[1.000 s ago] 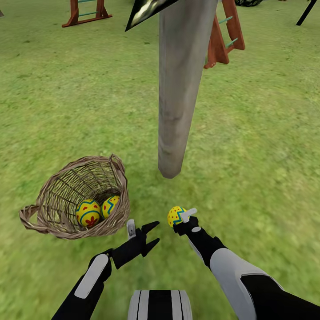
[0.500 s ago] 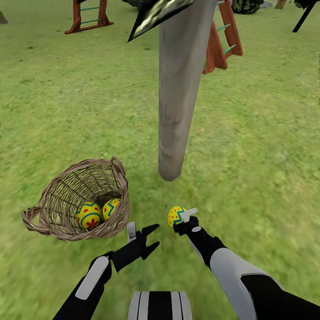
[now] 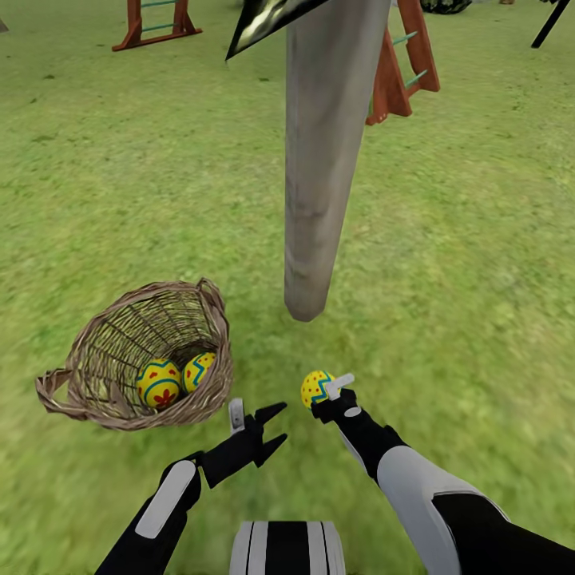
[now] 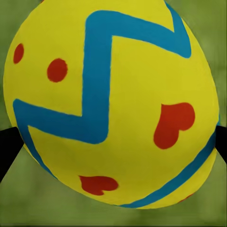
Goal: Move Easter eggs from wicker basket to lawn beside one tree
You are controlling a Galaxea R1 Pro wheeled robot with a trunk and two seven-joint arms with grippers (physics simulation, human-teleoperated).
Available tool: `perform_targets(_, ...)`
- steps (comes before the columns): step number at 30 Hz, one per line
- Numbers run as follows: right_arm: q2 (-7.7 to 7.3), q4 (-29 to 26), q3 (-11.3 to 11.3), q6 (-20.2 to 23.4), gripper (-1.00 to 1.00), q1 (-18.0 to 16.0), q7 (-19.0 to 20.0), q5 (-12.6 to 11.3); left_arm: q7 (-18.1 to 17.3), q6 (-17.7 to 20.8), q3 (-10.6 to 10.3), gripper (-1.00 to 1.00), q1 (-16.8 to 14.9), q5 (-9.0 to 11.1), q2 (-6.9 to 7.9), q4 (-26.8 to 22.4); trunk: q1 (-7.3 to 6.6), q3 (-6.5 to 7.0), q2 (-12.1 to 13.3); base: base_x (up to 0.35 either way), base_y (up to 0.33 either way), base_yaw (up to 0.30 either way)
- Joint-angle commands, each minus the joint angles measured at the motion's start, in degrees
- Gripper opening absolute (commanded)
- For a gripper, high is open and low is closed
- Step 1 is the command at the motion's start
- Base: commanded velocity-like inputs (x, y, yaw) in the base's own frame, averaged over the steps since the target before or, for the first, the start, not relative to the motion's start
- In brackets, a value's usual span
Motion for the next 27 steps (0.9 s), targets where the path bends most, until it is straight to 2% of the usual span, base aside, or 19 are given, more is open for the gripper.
perform_targets(1,0.05,-0.1,-0.1,0.3,-1.00,0.0,0.0,0.4,-0.1,0.2,0.0,1.00,0.0,0.0,-0.01,0.1,0.01,-0.26,0.0,0.000,0.000,0.000)
perform_targets(13,0.06,-0.1,-0.1,0.3,-1.00,0.0,0.1,0.4,-0.2,0.2,0.1,1.00,0.0,0.1,-0.01,0.1,0.32,-2.92,-0.2,0.000,0.000,0.000)
perform_targets(14,0.06,-0.1,-0.1,0.3,1.00,0.0,0.1,0.4,-0.2,0.2,0.1,1.00,0.0,0.1,-0.01,0.1,0.32,-2.92,-0.2,0.000,0.000,0.000)
perform_targets(25,-0.01,-0.1,-0.1,0.1,1.00,0.0,0.1,0.5,-0.4,0.2,0.1,1.00,0.0,0.1,-0.01,0.1,0.32,-2.92,-0.2,0.000,0.000,0.000)
perform_targets(27,-0.02,-0.1,-0.1,-0.2,1.00,0.0,0.1,0.4,-0.4,0.2,0.1,1.00,0.0,0.1,-0.01,0.1,0.27,-2.47,-0.2,0.000,0.000,0.000)
